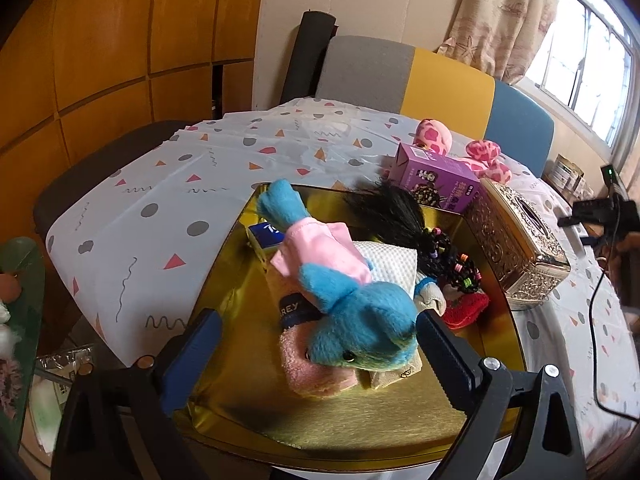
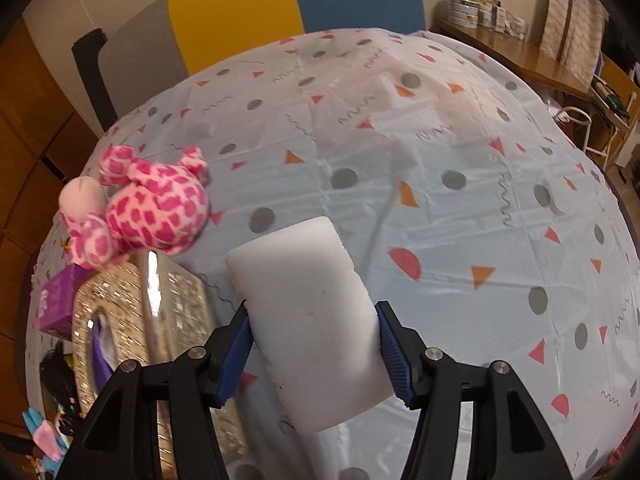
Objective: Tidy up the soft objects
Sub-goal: 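Carry the white sponge into the gold tray and open the right gripper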
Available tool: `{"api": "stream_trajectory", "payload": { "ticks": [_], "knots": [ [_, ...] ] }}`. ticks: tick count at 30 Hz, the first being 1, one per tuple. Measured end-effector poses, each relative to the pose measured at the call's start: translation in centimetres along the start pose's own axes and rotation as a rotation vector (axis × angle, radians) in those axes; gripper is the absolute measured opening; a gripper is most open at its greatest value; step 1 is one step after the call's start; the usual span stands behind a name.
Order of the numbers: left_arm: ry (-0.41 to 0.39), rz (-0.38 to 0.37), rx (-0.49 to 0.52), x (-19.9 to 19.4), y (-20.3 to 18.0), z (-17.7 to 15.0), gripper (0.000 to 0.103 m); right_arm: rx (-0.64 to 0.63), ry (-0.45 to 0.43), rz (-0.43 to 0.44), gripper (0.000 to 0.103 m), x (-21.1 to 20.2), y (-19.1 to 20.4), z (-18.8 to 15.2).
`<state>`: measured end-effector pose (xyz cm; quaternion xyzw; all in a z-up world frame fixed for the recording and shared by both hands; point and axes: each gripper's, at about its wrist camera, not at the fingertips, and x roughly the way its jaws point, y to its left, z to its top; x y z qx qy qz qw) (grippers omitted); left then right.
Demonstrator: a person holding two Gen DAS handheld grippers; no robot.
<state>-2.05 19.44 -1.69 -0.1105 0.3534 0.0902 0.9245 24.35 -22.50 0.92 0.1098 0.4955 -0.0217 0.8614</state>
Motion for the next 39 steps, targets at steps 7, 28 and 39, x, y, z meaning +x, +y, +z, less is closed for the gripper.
{"api": "stream_trajectory", "payload": {
  "ticks": [7, 28, 39],
  "knots": [
    [-0.010, 0.001, -0.010, -0.3, 0.5, 0.2, 0.099, -0.031, -0.038, 0.023, 0.060, -0.7, 3.7, 2.5],
    [-0.015, 0.045, -0.027, -1.0, 1.8, 0.1, 0.102, -0.231, -0.122, 0.214, 0.061, -2.9, 17.9, 3.3],
    [-0.006, 0.042, -0.037, -1.0, 2.0, -0.2, 0.102, -0.419, -0.100, 0.301, 0.061, -3.7, 22.9, -2.2]
  ]
}}
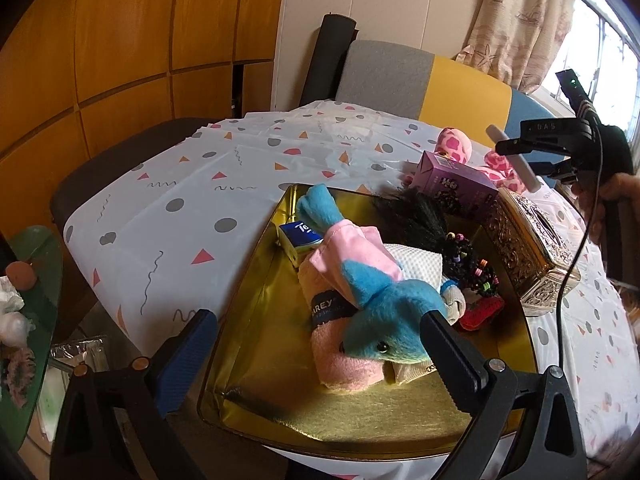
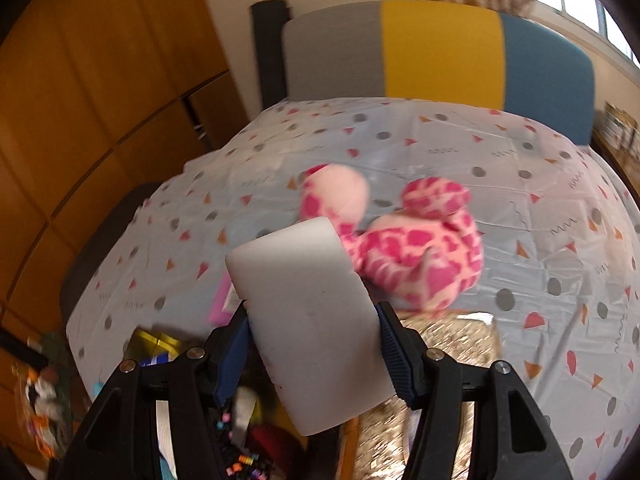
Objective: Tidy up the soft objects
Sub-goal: 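Carry the white sponge into the gold tray and open the right gripper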
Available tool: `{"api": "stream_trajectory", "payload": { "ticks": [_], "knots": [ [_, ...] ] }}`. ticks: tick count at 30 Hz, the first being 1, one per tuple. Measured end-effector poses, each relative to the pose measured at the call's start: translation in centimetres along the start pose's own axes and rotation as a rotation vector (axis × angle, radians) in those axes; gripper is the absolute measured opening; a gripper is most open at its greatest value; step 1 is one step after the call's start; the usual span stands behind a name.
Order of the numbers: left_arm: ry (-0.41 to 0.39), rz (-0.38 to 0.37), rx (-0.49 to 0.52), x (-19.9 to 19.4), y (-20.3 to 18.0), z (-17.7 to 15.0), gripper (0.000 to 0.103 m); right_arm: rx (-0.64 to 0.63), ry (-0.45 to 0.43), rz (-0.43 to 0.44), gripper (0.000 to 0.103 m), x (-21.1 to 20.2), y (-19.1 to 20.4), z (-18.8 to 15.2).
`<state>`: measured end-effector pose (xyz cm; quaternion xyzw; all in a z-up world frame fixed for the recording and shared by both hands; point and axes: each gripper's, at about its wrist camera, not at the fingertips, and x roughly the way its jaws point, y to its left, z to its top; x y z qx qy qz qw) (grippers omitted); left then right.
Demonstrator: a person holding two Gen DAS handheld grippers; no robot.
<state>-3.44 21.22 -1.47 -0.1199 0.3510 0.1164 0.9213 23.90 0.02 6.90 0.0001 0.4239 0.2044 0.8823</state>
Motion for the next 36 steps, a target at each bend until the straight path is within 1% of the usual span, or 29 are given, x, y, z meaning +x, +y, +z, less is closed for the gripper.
{"api": "stream_trajectory", "payload": {
  "ticks": [4, 9, 19, 23, 32, 34, 36],
  "knots": [
    [-0.001, -0.001, 0.003, -0.2, -0.1, -0.1, 0.102, -0.043, 0.018, 0.026, 0.061, 0.1, 1.5, -1.7],
    [0.000, -0.003, 0.003, -0.3, -0.2, -0.2, 0.102, -0.068, 0.044, 0.054, 0.061, 0.3, 2.7, -3.9],
    [0.004, -0.005, 0.012, -0.4, -0.5, -0.6, 0.102, -0.078, 0.091, 0.092, 0.061, 0.1, 3.9, -8.3],
    [0.003, -0.005, 0.000, -0.5, -0.4, -0.7, 0.102, -0.082, 0.104, 0.107, 0.061, -0.1, 4.4, -10.0],
    [-0.030, 0.015, -0.058, -1.2, 1.5, -0.2, 0.102, -0.118, 0.118, 0.129, 0.061, -1.5, 6.1, -14.6],
    [-0.045, 0.035, -0.066, -1.3, 1.9, -0.1, 0.102, -0.134, 0.111, 0.137, 0.061, -2.2, 6.6, -15.8],
    [-0.042, 0.060, -0.057, -1.0, 2.0, -0.1, 0.102, -0.151, 0.111, 0.148, 0.061, -2.4, 7.1, -16.6]
  ]
}}
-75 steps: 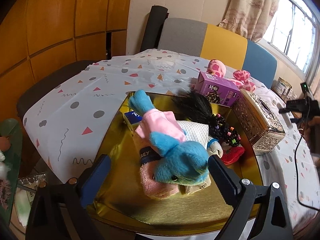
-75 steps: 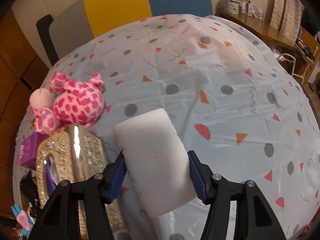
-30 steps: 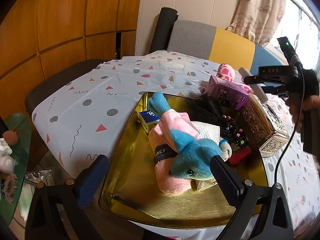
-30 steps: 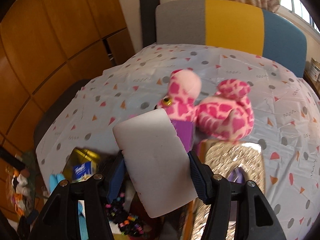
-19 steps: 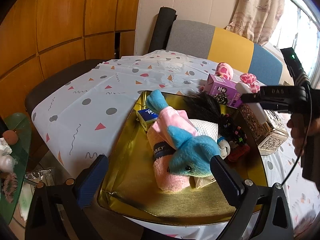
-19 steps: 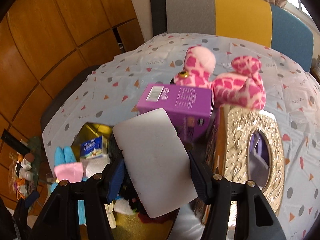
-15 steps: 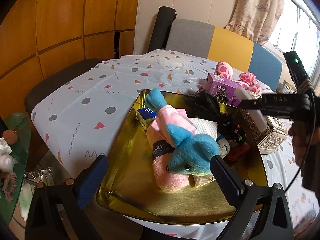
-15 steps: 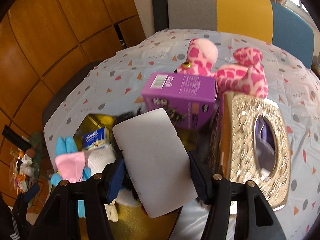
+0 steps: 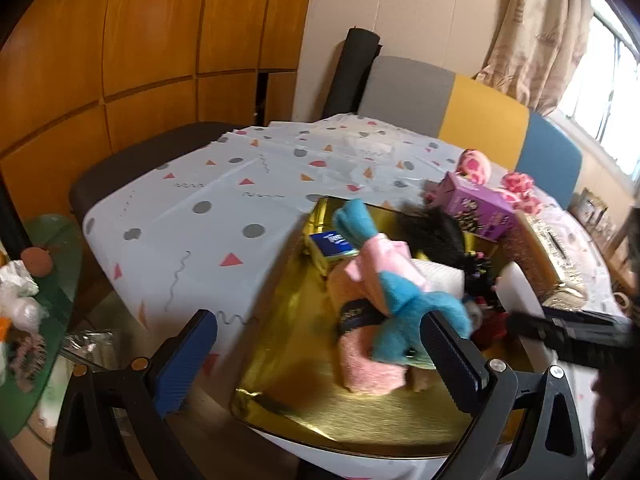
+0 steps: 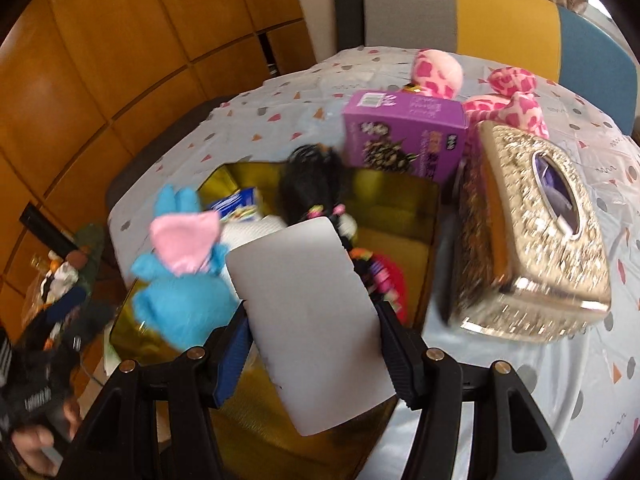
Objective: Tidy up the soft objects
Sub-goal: 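Carry the white sponge into the gold tray and open the right gripper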
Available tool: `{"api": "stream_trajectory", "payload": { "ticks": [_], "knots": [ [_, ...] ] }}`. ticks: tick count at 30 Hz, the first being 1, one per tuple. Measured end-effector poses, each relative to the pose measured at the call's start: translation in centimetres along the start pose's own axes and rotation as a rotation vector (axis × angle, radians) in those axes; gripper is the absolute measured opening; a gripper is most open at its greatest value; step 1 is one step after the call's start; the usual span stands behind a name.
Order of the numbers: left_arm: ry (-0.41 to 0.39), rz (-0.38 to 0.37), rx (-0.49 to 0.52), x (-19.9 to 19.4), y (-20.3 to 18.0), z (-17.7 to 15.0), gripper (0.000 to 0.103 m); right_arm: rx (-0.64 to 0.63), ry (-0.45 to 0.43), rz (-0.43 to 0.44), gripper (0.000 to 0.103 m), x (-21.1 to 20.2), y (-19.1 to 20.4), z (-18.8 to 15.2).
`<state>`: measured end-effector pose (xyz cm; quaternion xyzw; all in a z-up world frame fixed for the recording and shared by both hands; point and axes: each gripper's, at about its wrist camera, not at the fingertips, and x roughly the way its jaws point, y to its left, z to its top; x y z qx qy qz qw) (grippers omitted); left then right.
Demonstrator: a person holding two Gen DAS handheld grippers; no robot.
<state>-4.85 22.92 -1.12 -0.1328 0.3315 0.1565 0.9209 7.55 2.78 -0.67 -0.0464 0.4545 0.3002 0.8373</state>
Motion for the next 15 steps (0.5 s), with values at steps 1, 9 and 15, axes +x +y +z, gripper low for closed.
{"api": "stream_trajectory", "payload": {
  "ticks": [1, 9, 15],
  "knots": [
    [0.004, 0.015, 0.005, 0.3, 0.0, 0.0, 0.102, -0.016, 0.002, -0.006, 0.061, 0.0, 0.4, -0.5],
    [0.016, 0.087, 0.103, 2.8, -2.0, 0.8, 0.102, -0.049, 0.031, -0.021, 0.069, 0.7, 1.6, -2.2],
    [0.048, 0.097, 0.172, 5.2, -4.1, 1.4, 0.102, -0.062, 0.057, -0.011, 0.073, 0.9, 1.6, -2.8]
  ]
}}
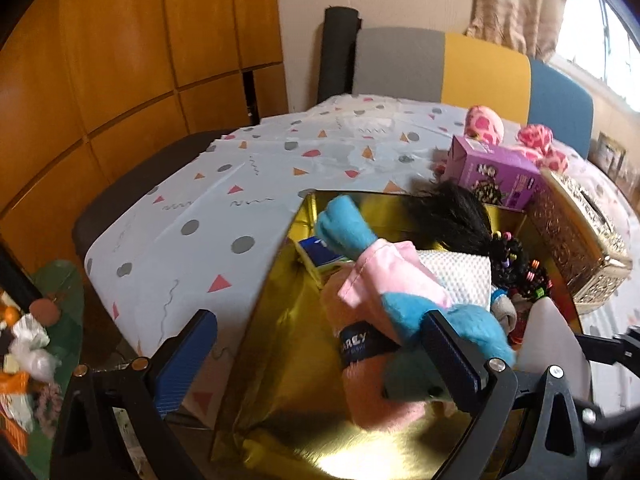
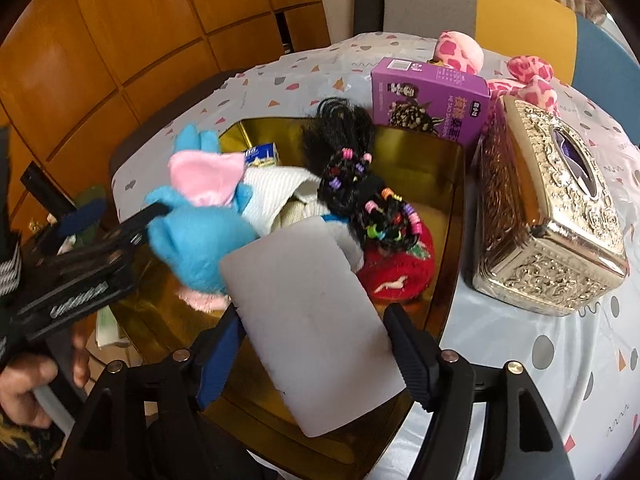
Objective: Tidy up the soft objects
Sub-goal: 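Carry the white sponge into the gold tray and open the right gripper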
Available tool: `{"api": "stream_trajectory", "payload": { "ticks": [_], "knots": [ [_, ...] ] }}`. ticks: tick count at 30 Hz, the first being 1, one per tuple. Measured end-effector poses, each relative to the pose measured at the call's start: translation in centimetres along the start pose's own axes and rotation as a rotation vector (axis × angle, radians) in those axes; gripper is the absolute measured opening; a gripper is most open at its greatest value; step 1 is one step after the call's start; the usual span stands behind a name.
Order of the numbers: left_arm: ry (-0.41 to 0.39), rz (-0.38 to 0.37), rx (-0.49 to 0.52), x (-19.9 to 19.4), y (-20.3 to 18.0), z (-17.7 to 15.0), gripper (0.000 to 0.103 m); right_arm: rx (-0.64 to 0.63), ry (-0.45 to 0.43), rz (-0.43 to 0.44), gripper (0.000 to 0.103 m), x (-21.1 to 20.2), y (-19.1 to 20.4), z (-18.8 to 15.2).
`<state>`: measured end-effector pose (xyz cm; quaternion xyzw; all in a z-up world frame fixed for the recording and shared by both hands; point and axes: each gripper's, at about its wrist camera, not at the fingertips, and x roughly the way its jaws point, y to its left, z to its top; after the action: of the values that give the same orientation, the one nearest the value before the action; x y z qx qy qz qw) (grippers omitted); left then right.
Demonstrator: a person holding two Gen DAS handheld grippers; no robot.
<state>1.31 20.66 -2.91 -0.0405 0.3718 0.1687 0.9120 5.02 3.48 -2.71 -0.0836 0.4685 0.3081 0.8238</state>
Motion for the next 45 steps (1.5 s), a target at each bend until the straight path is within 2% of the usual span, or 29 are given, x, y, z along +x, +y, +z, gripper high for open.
{"api": "stream_trajectory", "payload": {
  "ticks": [7, 12, 19, 21, 26, 31, 34, 38, 45],
  "knots": [
    [0.029, -0.025, 0.050, 2.0, -2.2, 1.3, 0.102, -0.049, -0.010, -0.031, 0.080, 0.2, 0.4, -0.5],
    [0.019, -0.048, 0.013, 1.0, -1.2, 1.0, 0.102, -0.047, -0.021, -0.046, 0.080, 0.1, 0.2, -0.4],
    [-0.003, -0.035, -0.088, -1.2, 2.0, -0.2, 0.102, -0.058, -0.126, -0.054, 0.077, -0.7, 0.9, 1.6],
    [-0.017, -0.028, -0.110, -1.9, 2.8, -0.3, 0.102, -0.052, -0.126, -0.049, 0.072, -0.3, 1.2, 2.2],
    [-0.049, -0.036, -0.145, -3.7, 3.7, -0.3, 0.103, -0.040, -0.102, -0.025, 0.068, 1.6, 1.7, 3.0],
    [-0.072, -0.047, -0.138, -5.1, 3.3, -0.5, 0.103, -0.027, -0.060, -0.031, 0.067, 2.7, 1.7, 2.0],
    [-0.072, -0.046, -0.122, -5.3, 2.7, -0.5, 0.103, -0.016, -0.076, -0.030, 0.067, 2.2, 1.6, 1.2],
    [-0.082, -0.047, -0.103, -6.0, 1.9, -0.9, 0.103, 0.007, -0.118, -0.063, 0.067, 0.6, 1.2, 0.6],
    [-0.095, -0.062, -0.094, -7.2, 0.5, -1.6, 0.103, 0.076, -0.223, -0.188, 0.069, -2.8, 0.6, -0.9]
  ]
}}
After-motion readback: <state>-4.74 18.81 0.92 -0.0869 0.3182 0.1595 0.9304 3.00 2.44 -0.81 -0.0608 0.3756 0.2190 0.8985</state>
